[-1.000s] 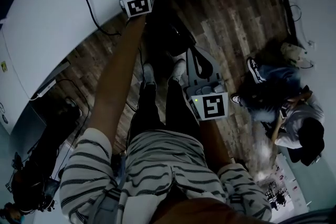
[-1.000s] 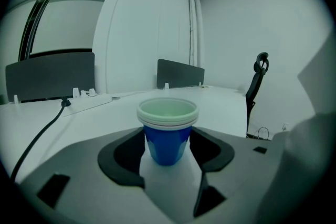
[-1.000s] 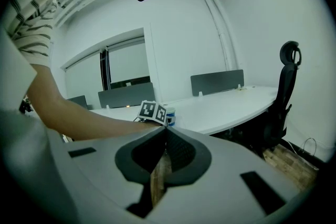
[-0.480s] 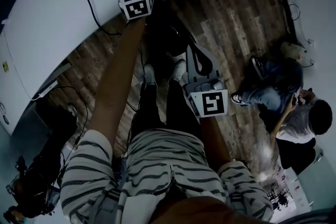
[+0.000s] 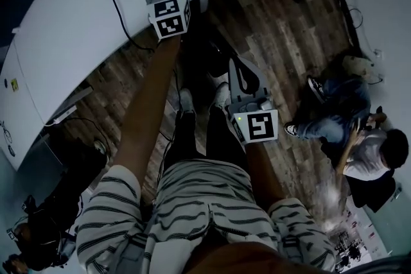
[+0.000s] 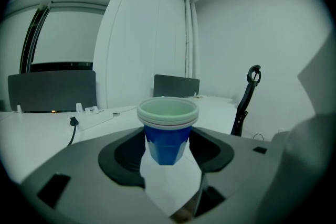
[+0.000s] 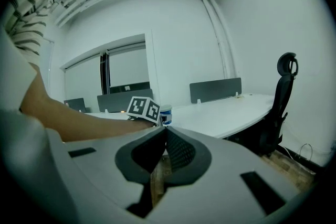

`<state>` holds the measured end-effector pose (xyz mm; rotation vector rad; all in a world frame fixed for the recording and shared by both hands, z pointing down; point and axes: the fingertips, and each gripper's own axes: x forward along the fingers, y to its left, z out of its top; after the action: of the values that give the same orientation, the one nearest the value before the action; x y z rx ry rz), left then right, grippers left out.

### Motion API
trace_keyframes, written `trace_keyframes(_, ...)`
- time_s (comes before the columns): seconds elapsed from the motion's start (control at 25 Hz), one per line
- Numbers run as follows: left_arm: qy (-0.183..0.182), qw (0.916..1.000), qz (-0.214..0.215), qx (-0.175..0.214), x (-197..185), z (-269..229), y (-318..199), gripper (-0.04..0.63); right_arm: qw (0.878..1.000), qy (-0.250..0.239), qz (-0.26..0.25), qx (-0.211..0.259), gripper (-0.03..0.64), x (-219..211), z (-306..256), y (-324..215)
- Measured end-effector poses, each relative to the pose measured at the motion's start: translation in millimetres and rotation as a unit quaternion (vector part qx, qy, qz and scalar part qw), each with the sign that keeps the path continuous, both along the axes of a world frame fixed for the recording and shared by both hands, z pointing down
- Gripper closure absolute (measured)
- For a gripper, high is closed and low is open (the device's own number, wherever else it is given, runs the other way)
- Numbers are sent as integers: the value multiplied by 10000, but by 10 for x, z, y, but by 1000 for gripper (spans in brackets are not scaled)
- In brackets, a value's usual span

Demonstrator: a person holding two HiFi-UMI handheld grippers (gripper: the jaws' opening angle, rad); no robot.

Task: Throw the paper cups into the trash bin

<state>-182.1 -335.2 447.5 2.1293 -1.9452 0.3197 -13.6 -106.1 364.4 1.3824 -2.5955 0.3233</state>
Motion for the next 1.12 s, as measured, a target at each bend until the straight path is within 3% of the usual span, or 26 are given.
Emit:
trace_keyframes(0.52,-99,9983,448,350,283,-668,522,316,9995,-191,215,148,609,74,-365,156)
trace_keyframes(1.12,2,9969,635,462,424,-1119,1262,316,9981,-298,396,353,609,168,-749,467)
